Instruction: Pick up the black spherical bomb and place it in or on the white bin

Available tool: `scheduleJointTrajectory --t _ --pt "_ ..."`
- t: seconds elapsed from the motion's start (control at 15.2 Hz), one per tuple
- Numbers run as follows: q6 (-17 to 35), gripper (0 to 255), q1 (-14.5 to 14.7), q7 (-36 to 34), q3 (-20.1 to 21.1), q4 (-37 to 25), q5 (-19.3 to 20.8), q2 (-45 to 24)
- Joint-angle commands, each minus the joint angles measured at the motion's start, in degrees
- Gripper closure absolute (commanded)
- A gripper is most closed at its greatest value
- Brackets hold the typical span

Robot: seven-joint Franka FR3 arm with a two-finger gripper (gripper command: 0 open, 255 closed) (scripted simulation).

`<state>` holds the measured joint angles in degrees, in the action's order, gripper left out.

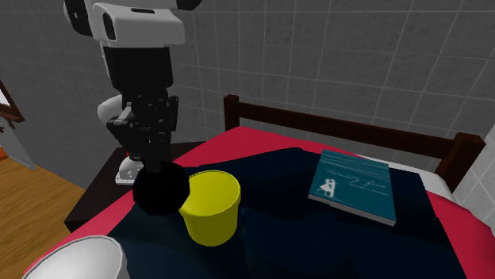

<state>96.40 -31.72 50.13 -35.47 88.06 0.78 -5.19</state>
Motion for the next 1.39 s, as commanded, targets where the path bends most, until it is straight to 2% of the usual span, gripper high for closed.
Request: scheduleJointTrajectory --t 0.0,0.4,0.79,1.32 --pt "-0.08 255 -1.38 2.65 -1.13 0.32 0.09 0.62" --pt "-0.40 255 -5.91 10.79 -4.71 -0.42 -0.89 0.44" --pt "-1.43 255 -11.32 19.51 -8.17 -3.70 -3.79 -2.37" --pt "5.21 255 -10.41 18.60 -7.86 4.20 -2.53 -0.68"
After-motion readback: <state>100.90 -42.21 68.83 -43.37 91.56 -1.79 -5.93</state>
